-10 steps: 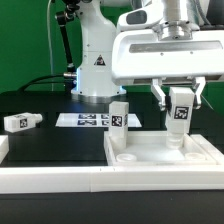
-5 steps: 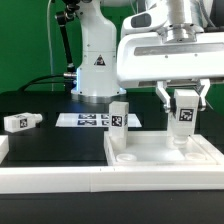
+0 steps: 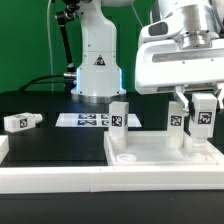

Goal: Assemble square table

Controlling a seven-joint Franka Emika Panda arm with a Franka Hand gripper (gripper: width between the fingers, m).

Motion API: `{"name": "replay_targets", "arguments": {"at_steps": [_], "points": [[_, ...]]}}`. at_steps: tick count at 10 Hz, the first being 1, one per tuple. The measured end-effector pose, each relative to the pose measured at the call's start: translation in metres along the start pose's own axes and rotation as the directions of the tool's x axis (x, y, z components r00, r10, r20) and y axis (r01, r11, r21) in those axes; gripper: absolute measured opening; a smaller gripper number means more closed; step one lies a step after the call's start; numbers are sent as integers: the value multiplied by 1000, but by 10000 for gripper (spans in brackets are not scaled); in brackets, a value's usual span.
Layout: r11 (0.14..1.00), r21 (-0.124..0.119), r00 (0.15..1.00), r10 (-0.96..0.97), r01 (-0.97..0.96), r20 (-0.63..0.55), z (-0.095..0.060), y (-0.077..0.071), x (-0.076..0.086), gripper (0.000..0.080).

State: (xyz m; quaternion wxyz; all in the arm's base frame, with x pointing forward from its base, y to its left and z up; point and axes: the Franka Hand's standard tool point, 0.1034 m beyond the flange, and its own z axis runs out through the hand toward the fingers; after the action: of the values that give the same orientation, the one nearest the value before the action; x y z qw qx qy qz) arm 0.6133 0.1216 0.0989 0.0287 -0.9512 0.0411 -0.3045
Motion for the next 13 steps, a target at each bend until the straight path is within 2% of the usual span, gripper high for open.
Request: {"name": "replay_targets", "arguments": {"at_steps": [2, 5, 8, 13], "points": [[1000, 1, 1000, -4, 4, 4, 2, -2, -3, 290], [1000, -10, 1000, -14, 14, 6, 6, 9, -1, 290], [1000, -18, 1000, -18, 18, -8, 11, 14, 0, 290], [999, -10, 999, -34, 34, 13, 17, 3, -12, 290]]}}
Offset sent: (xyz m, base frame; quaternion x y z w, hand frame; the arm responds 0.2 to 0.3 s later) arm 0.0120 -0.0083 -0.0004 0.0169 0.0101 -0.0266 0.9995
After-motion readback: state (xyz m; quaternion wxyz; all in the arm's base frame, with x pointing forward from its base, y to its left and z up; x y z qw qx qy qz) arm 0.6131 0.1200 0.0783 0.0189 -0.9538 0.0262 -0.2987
